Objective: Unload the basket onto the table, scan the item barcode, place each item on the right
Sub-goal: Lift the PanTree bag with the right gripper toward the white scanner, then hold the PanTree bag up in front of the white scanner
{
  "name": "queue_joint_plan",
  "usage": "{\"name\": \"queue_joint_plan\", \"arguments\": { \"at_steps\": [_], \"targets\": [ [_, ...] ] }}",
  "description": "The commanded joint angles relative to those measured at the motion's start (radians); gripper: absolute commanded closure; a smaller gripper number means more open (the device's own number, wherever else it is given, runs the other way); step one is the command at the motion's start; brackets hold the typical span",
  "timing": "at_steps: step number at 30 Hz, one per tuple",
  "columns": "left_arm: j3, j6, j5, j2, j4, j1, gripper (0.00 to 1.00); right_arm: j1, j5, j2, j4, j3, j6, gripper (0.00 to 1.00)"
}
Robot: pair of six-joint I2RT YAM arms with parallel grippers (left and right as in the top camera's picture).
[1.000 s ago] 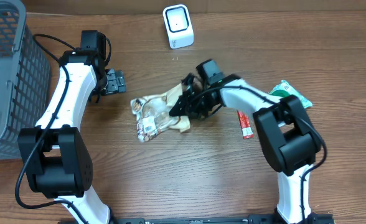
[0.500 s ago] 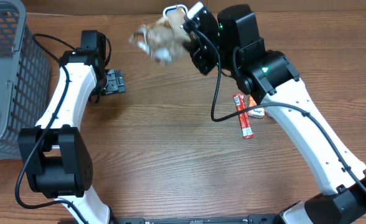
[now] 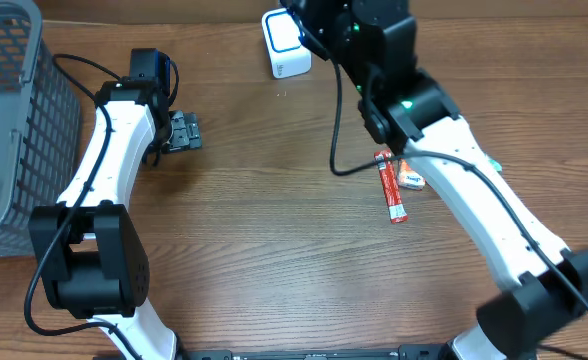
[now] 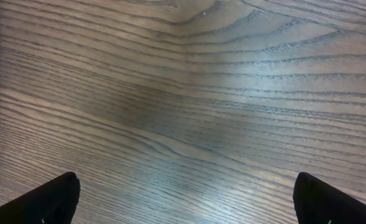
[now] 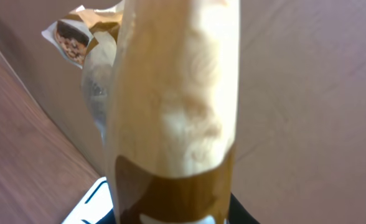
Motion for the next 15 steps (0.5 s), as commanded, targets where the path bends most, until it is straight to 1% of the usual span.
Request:
{"name": "queue_joint_plan", "arguments": {
  "at_steps": [1,4,9,15],
  "targets": [
    [0.014,0.012,-0.009,0.005,-0.002,-0.001,0.0,-0.003,0.026,0.09,0.046,0.018,-0.045,0.96],
    [0.014,0.012,-0.009,0.005,-0.002,-0.001,0.01,-0.003,0.07,0.168,0.137,0.017,-0.045,0.96],
    [0.014,0.012,-0.009,0.005,-0.002,-0.001,0.0,-0.005,0.199,0.318,0.36,0.017,-0.045,0.96],
    [0.014,0.012,-0.009,0.005,-0.002,-0.001,0.0,-0.012,0.226,0.433,0.513,0.017,-0.043,0.96]
  ]
}}
